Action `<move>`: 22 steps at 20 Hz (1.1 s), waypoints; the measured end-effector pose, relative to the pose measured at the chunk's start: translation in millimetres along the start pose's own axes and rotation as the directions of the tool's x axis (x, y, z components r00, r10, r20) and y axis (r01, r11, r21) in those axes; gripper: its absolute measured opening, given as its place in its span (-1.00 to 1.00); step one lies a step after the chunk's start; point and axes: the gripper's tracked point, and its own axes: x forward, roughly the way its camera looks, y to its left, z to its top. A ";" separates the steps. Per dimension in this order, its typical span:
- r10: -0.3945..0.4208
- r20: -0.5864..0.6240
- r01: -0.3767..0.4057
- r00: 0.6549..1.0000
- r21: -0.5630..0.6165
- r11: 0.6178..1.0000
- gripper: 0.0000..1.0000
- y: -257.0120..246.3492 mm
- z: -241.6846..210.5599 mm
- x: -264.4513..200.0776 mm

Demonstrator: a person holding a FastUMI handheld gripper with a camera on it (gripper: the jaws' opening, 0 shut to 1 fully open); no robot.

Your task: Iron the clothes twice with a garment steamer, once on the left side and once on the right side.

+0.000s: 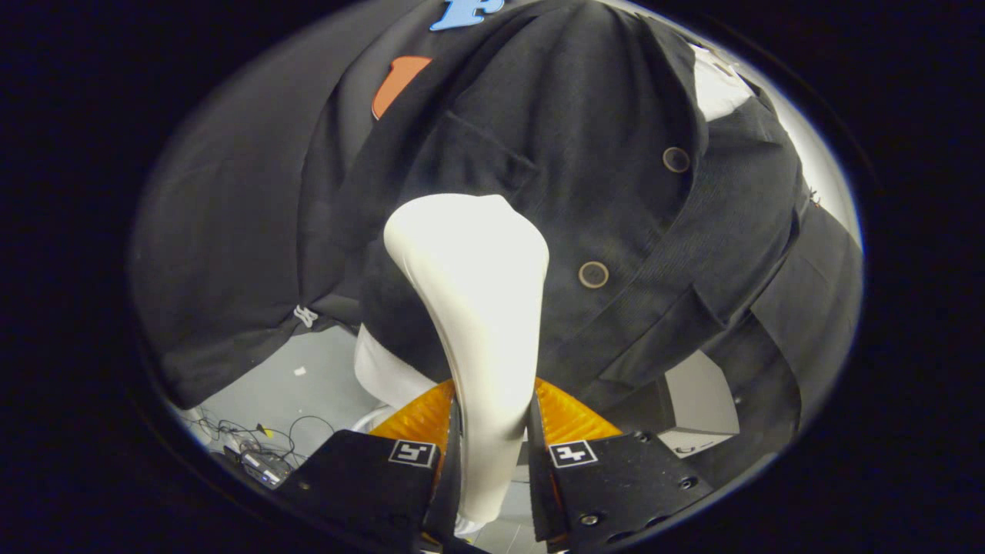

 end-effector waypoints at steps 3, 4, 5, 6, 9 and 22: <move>0.015 -0.024 -0.015 1.000 -0.004 1.000 -0.20 14.7 -23.0 8.5; 0.022 -0.034 -0.022 0.999 -0.006 1.000 -0.20 18.3 -30.3 11.2; 0.026 -0.042 -0.027 0.999 -0.011 1.000 -0.20 21.3 -36.6 14.7; 0.032 -0.051 -0.033 0.998 -0.016 0.999 -0.20 24.2 -41.8 17.0; 0.042 -0.086 -0.045 0.995 -0.034 0.998 -0.20 32.3 -63.3 25.8; 0.143 -0.041 -0.141 0.989 0.053 0.989 -0.20 17.4 -85.4 14.1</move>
